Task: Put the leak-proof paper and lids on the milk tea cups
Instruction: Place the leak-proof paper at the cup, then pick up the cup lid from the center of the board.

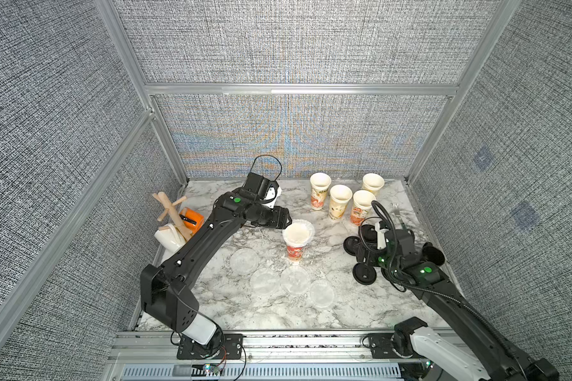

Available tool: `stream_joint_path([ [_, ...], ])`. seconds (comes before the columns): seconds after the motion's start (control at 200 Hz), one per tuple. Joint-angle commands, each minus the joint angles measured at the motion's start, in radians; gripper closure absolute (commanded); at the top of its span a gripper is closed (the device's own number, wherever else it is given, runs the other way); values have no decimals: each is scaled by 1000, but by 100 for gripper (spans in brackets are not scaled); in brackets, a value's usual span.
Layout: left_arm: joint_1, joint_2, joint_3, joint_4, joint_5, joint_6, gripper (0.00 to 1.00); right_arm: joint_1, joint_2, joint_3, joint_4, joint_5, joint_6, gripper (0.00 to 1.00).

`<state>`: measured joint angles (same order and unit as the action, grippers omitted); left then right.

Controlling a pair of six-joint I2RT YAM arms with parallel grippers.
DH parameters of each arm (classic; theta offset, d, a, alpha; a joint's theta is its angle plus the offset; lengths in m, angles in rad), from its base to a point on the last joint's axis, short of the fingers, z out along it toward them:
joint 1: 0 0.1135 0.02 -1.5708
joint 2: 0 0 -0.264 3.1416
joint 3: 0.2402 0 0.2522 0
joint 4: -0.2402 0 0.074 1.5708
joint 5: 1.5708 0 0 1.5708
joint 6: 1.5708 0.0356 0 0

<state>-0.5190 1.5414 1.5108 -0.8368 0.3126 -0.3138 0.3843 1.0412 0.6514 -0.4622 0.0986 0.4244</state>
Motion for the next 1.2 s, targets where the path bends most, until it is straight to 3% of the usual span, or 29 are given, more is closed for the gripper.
stream_joint_path([
  [0.0, 1, -36, 2, -5, -52, 17, 21, 37, 33, -7, -64, 66, 100, 2],
  [0.3, 4, -166, -85, 42, -117, -6, 18, 38, 310, -45, -44, 103, 203, 2],
  [0.796, 6, -223, -106, 1, -144, 31, 17, 18, 415, -45, 28, 117, 202, 9],
  [1.196, 8, -221, -103, -11, -145, 38, 16, 3, 413, -41, 41, 121, 180, 13],
])
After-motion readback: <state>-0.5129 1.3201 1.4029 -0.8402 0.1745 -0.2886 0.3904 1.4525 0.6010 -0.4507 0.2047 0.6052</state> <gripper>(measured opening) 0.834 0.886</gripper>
